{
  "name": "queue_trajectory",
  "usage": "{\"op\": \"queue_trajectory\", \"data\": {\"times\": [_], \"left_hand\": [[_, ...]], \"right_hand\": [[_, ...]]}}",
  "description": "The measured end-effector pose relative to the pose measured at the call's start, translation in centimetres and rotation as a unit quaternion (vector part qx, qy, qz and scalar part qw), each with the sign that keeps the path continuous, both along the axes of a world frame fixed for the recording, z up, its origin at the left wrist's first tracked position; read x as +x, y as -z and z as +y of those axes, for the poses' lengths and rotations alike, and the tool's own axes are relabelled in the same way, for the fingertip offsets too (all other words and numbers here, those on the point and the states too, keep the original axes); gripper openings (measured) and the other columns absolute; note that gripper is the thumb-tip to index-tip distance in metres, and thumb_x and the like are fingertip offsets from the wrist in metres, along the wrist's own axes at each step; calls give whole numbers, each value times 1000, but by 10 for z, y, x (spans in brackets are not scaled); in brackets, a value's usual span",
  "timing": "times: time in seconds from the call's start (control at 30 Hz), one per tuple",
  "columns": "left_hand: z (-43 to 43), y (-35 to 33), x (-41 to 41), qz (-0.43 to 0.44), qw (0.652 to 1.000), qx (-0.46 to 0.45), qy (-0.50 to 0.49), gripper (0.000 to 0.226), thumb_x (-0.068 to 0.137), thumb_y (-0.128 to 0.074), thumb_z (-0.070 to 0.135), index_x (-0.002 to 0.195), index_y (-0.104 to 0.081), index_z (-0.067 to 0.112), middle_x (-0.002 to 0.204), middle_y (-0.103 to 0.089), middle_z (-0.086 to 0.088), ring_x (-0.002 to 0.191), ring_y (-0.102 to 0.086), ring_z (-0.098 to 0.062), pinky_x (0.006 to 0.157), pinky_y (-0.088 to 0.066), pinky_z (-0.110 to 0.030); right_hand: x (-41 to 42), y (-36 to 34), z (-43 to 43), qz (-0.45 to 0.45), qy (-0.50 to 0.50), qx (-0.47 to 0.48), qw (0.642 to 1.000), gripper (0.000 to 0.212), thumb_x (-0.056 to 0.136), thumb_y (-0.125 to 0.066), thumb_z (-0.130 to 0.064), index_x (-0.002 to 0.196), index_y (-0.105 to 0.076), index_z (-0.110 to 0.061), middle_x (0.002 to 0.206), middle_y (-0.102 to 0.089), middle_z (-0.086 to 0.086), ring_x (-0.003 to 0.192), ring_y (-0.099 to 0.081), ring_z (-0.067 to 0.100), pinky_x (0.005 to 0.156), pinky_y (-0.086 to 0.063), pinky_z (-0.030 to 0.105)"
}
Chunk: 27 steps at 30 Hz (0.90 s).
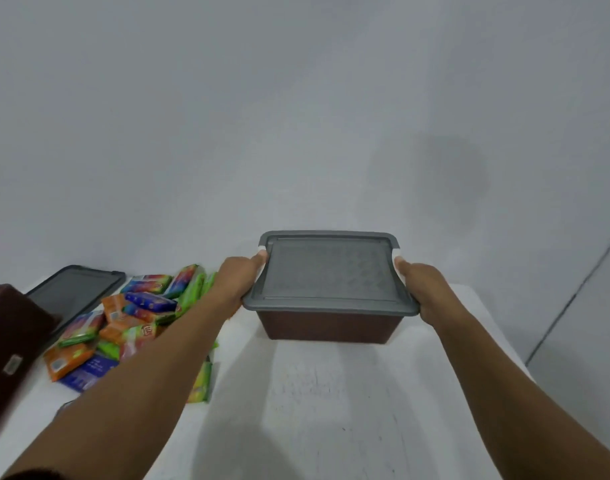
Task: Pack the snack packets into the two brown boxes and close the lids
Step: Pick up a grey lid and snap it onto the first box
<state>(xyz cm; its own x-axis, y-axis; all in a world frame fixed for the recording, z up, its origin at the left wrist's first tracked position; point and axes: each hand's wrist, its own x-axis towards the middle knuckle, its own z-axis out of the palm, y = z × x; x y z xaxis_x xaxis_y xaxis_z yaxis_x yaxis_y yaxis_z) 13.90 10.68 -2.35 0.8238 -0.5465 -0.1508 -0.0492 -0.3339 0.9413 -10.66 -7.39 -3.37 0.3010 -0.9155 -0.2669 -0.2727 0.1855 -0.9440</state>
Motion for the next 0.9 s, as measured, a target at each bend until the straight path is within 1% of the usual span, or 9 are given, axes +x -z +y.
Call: {"op": "queue_trajectory", "data": {"times": [0.1,0.27,0.4,0.53,0.63,0.7,0.77,0.83,0.9], "left_hand": [[-21,15,9,11,1000,6,-10,46,95,-65,50,77,-62,8,90,-67,-11,86,-65,-30,85,-55,-44],[-45,34,28,27,999,21,-15,49,93,-65,53,77,-63,6,82,-62,-10,77,-60,-28,71,-47,-38],[-63,43,41,26,999,26,-17,50,95,-62,52,76,-61,5,78,-59,-9,71,-55,-25,65,-43,-35],[-81,45,51,39,999,25,-9,42,97,-61,51,80,-61,13,86,-62,-3,82,-60,-22,81,-50,-42],[-85,50,59,62,998,7,-13,39,97,-62,51,100,-61,12,91,-61,1,82,-61,-16,80,-48,-37],[-84,52,58,77,997,-3,-12,41,95,-63,53,107,-61,13,97,-63,-1,86,-62,-19,82,-49,-36],[-83,53,58,67,998,-1,-16,43,94,-64,54,103,-61,12,97,-63,-2,85,-62,-19,82,-48,-36],[-81,51,56,55,998,7,-23,44,94,-64,55,95,-62,11,90,-63,0,82,-61,-17,82,-48,-37],[-75,47,54,18,999,27,-20,50,94,-61,58,88,-64,8,89,-65,-4,84,-63,-23,85,-52,-42]], "right_hand": [[5,10,-17,11,-4,5,1000,41,100,-52,-48,105,-58,-7,113,-62,14,106,-62,34,86,-53,44],[17,25,-42,27,-7,16,999,40,101,-50,-48,95,-62,-10,108,-64,13,105,-63,34,84,-52,43],[30,28,-61,36,-17,11,999,46,101,-48,-50,97,-62,-7,104,-64,14,104,-63,36,89,-54,49],[41,37,-80,44,-21,-7,999,55,102,-45,-49,106,-62,4,106,-64,20,104,-63,37,90,-53,52],[44,42,-85,40,-27,-11,999,57,102,-45,-51,105,-61,4,109,-64,23,100,-64,36,87,-53,51],[45,45,-85,34,-23,-10,999,56,101,-46,-53,104,-62,1,108,-65,22,103,-64,38,88,-54,52],[43,45,-84,40,-24,-10,999,55,101,-45,-53,100,-63,-1,105,-65,20,102,-64,37,87,-53,51],[41,42,-80,40,-28,-6,999,52,101,-45,-54,93,-63,-6,98,-65,15,97,-64,33,84,-53,47],[40,40,-76,43,-20,-30,998,59,101,-44,-53,100,-64,3,98,-65,19,90,-63,31,79,-51,44]]}}
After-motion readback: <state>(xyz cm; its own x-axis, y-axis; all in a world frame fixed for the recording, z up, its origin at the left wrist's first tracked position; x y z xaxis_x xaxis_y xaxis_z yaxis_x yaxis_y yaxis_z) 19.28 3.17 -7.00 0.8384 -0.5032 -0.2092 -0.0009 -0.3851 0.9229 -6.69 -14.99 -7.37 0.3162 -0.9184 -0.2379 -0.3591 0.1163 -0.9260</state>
